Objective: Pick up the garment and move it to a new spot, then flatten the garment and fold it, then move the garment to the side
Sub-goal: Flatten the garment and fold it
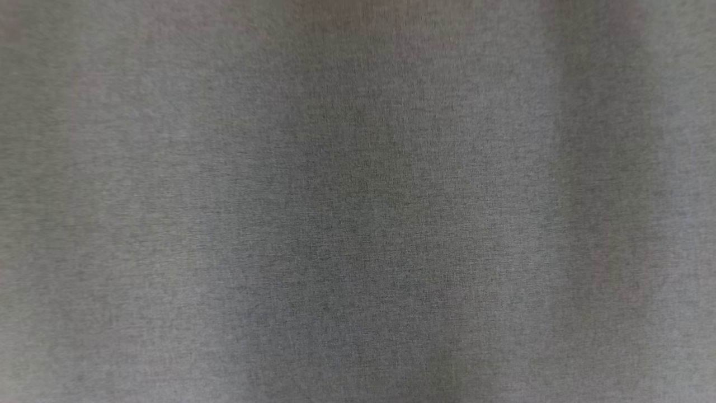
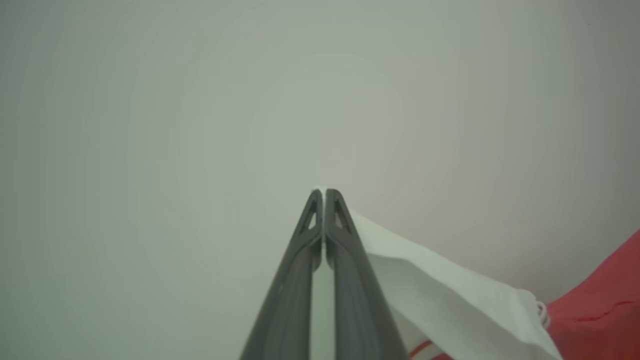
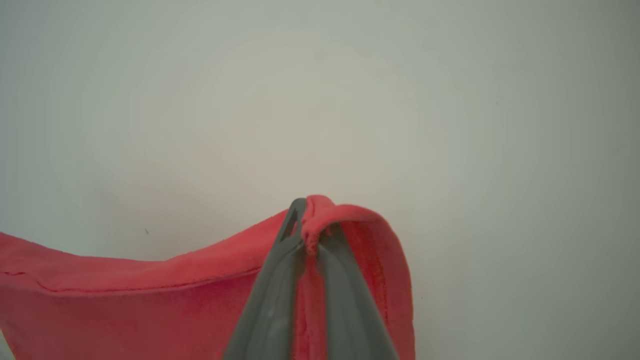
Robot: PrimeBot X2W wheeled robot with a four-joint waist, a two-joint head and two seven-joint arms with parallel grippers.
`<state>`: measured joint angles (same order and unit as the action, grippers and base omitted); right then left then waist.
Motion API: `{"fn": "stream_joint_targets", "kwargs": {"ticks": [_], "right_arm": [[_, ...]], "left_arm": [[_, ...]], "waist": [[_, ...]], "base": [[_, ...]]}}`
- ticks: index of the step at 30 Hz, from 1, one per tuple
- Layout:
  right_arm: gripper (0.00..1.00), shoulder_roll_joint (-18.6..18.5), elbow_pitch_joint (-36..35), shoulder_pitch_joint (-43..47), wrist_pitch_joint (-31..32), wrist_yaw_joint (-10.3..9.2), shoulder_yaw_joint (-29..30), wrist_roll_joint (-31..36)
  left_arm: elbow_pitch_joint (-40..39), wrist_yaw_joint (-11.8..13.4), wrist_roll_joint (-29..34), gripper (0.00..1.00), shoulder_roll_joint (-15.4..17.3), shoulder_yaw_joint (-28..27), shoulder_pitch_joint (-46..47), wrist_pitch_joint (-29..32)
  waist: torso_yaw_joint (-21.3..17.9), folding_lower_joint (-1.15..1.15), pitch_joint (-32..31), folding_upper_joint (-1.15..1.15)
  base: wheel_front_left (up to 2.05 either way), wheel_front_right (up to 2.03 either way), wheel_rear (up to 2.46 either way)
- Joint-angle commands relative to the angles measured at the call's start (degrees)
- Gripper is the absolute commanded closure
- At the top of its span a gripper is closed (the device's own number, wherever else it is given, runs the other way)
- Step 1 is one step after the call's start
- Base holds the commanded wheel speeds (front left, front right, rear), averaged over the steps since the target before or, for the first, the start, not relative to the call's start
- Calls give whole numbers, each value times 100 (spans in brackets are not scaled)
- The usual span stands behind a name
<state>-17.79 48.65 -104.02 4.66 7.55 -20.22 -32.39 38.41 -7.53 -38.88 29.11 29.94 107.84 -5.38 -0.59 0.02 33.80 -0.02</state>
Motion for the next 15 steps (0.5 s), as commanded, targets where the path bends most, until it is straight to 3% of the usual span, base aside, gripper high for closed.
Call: {"fn": "stream_joint_targets", "kwargs": {"ticks": [1,7,15], "right_arm": [[100,40,48,-87,-44,-14,-47,37],[100,-10,318,-306,-195,-14,-371,-99],[100,-280,266,173,-371,-14,-839,-555]], "left_arm": [[77,9,-50,100,-14,53,107,-38],[532,9,-242,100,48,464,425,-308],[676,10,-724,100,17,923,261,-706]], "waist": [[-70,-2,217,2],[-68,-2,348,2],[-20,-2,123,2]], "base": [[0,0,0],[0,0,0],[0,0,0]]}}
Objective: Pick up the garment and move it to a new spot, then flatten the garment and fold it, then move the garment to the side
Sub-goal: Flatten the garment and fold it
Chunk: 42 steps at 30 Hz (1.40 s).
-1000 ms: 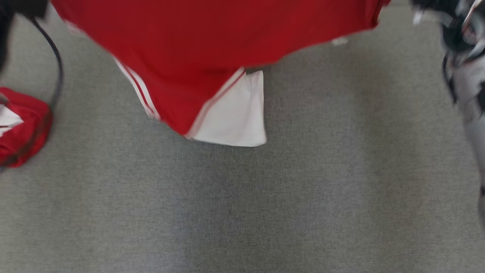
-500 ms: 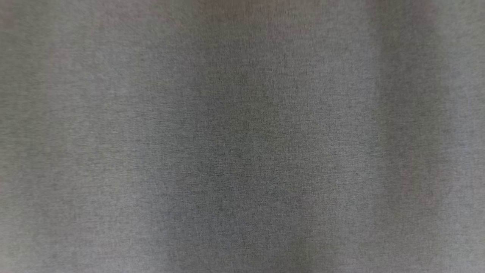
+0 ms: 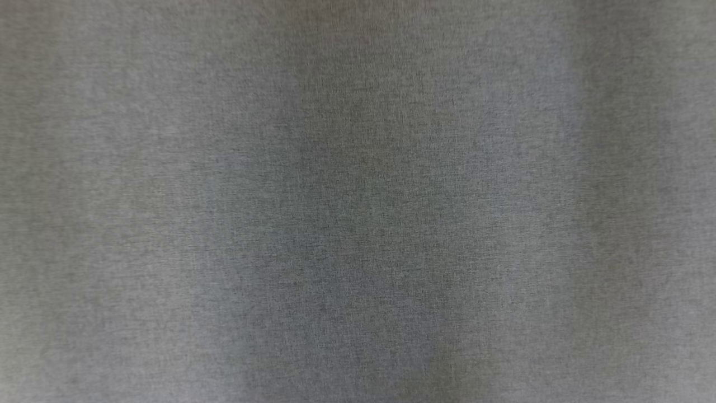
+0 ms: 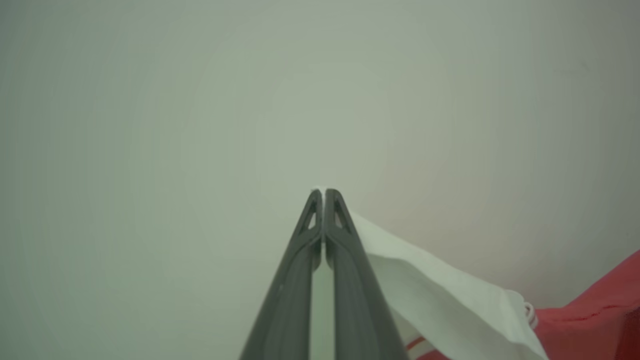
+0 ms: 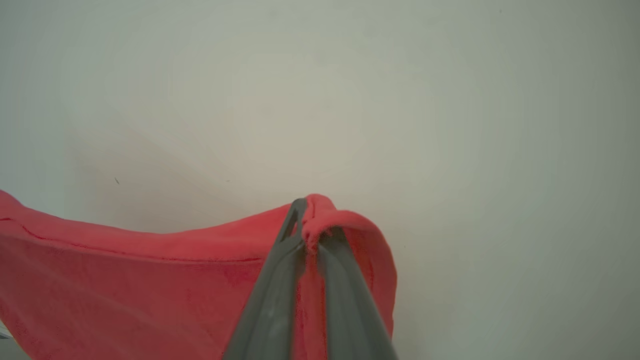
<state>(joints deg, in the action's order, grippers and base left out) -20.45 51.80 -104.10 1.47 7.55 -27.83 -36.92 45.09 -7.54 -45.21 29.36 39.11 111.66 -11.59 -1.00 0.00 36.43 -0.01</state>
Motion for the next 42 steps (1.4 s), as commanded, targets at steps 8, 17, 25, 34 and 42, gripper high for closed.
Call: {"fn": "stream_joint_targets", "kwargs": {"ticks": [8,17,25,34,42], "right_arm": [[100,-522,-738,1827,-298,-14,-726,-851],[100,-1345,-1926,4619,-616,-14,-856,-1665],[100,-1413,-2554,6740,-806,-14,-481,-1845],[100,-1182,-2710,8277,-769,-14,61,-1437],[100,-1021,-2826,9546,-567,-14,686,-1153]], "left_arm": [[-477,81,-416,100,-3,-88,-1765,-357],[-3131,1158,-462,100,302,-1097,-5291,-362],[-5127,1994,-435,100,26,-1789,-8688,-363],[-5204,1857,-143,100,-802,-1922,-10854,-363],[-4866,1560,-112,100,-1417,-2184,-12027,-365]], "waist": [[96,0,-1044,1],[184,0,-1816,1],[151,0,-2109,1],[249,0,-2499,1],[395,0,-2971,1]], "base": [[0,0,0],[0,0,0],[0,0,0],[0,0,0],[0,0,0]]}}
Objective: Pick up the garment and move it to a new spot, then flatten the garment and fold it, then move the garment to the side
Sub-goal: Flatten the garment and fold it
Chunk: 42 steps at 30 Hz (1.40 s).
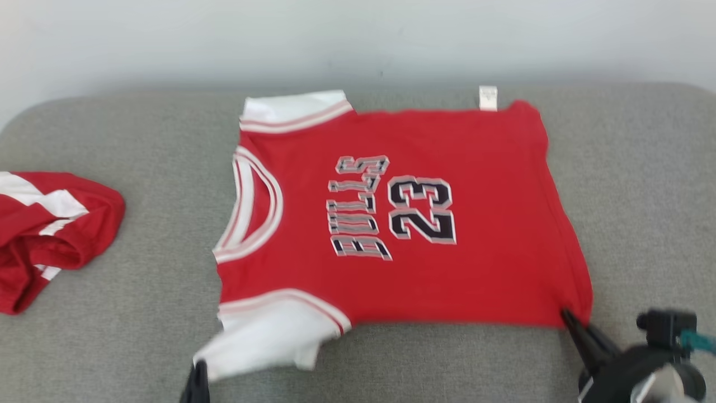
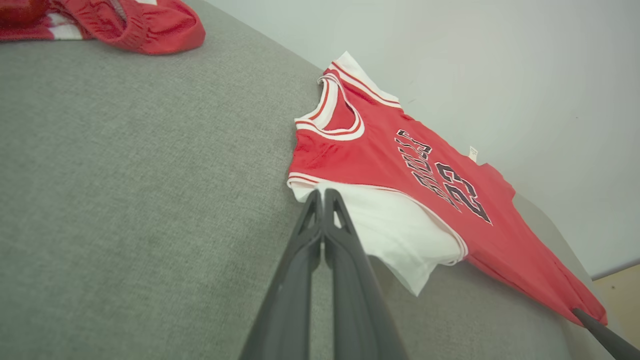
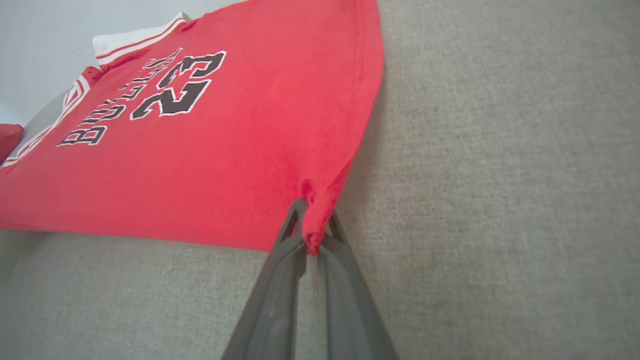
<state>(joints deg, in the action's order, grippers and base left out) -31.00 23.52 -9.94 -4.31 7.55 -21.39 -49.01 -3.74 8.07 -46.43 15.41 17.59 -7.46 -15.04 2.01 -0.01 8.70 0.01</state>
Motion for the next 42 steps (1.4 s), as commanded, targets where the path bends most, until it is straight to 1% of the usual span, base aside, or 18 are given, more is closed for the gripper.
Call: {"fn": "stream_joint_targets", "kwargs": {"ticks": [1,5,10,13,16,17,20,24,26,28,35,39,42], "right_arm": [[100,55,-13,291,61,-14,121,91],[100,163,-170,873,292,-14,426,221],[100,386,-508,1523,562,-14,944,296],[100,522,-777,1706,745,-14,1225,333],[100,689,-1076,1648,961,-14,1411,374],[100,689,-1076,1648,961,-14,1411,374],[100,822,-1280,1500,1249,-14,1582,384],[100,991,-1392,1168,1651,-14,1703,436],[100,1070,-1374,993,1824,-14,1790,457],[100,1155,-1331,789,1968,-14,1857,482],[100,1352,-1083,-49,2367,-14,1986,654],[100,1355,-776,-585,2489,-14,1972,834],[100,1370,-514,-903,2518,-14,1956,906]], "left_arm": [[39,-23,20,100,-66,-32,-244,-19],[146,-137,-36,100,-144,133,-646,0],[228,-198,-48,100,-194,329,-897,26],[226,-239,54,100,-140,340,-790,23],[138,-280,133,100,-78,226,-561,7],[138,-280,133,100,-78,226,-561,7],[73,-363,253,100,62,184,-244,36],[109,-493,529,100,332,281,366,273],[194,-559,591,100,367,345,673,396],[410,-649,696,100,471,338,1061,463],[1344,-1050,677,100,525,332,2424,671],[2002,-1284,618,100,613,360,3127,826],[2453,-1411,614,100,656,435,3609,894]], "waist": [[108,1,-259,-1],[161,1,-391,-1],[185,1,-398,-1],[147,1,-409,-1],[52,1,-403,-1],[52,1,-403,-1],[-39,1,-361,-1],[-155,1,-265,-1],[-187,1,-216,-1],[-220,1,-147,-1],[-325,1,155,-1],[-409,1,338,-1],[-437,1,433,-1]], "base": [[0,0,0],[0,0,0],[0,0,0],[0,0,0],[0,0,0],[0,0,0],[0,0,0],[0,0,0],[0,0,0],[0,0,0],[0,0,0],[0,0,0],[0,0,0]]}}
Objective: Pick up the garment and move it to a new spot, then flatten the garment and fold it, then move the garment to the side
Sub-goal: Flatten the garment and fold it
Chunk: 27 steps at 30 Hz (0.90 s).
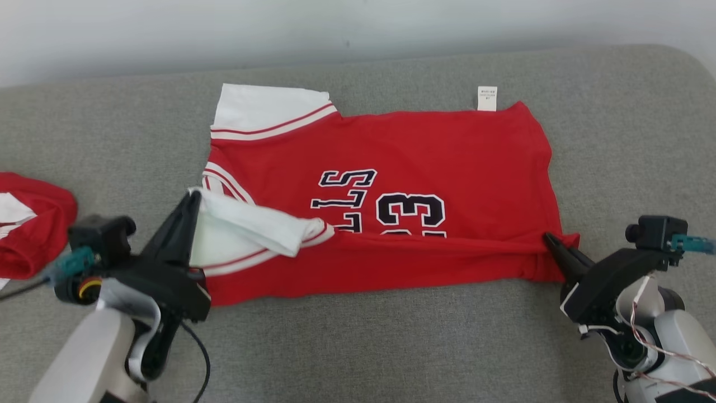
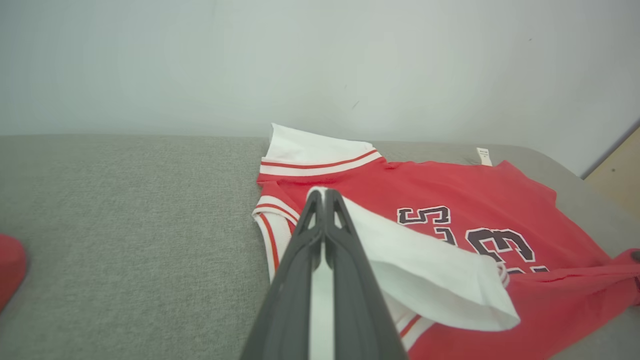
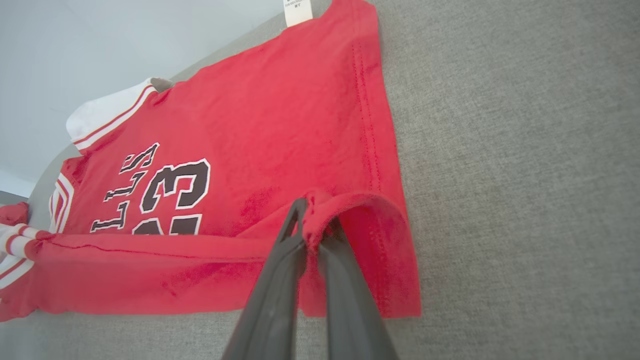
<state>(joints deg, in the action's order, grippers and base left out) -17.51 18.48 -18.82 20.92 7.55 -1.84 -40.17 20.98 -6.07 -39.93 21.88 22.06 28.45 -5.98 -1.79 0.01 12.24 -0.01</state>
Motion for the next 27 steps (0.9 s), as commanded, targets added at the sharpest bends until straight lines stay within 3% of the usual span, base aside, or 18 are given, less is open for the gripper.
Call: {"fn": "stream_joint_targets", "kwargs": {"ticks": [1,12,13,14,15,16,17,27], "right_arm": [[100,22,60,-103,-20,-14,-5,32],[100,61,651,-597,-407,-14,-225,-55],[56,37,665,-625,-478,-14,-263,-26],[0,30,706,-630,-506,-14,-293,-55],[0,28,715,-626,-565,-14,-321,-92],[0,1,715,-615,-620,-14,-340,-108],[0,-38,702,-584,-678,-14,-355,-135],[0,-451,262,90,-1112,-14,-514,-146]], "left_arm": [[111,-32,-108,100,-22,8,151,15],[1235,-139,-244,100,-45,525,1033,-260],[1284,-140,-261,100,-43,589,1071,-294],[1337,-136,-316,100,-53,613,1099,-365],[1409,-136,-329,90,-43,641,1135,-435],[1474,-137,-335,10,-41,679,1160,-503],[1524,-137,-385,0,-50,689,1152,-577],[1369,-119,-481,0,27,456,556,-916]], "waist": [[-62,-1,104,1],[-152,-1,174,1],[-154,-1,168,1],[-154,-1,155,1],[-157,-1,137,1],[-158,-1,115,1],[-157,-1,85,1],[-112,-1,-216,1]], "base": [[0,0,0],[0,0,0],[0,0,0],[0,0,0],[0,0,0],[0,0,0],[0,0,0],[0,0,0]]}}
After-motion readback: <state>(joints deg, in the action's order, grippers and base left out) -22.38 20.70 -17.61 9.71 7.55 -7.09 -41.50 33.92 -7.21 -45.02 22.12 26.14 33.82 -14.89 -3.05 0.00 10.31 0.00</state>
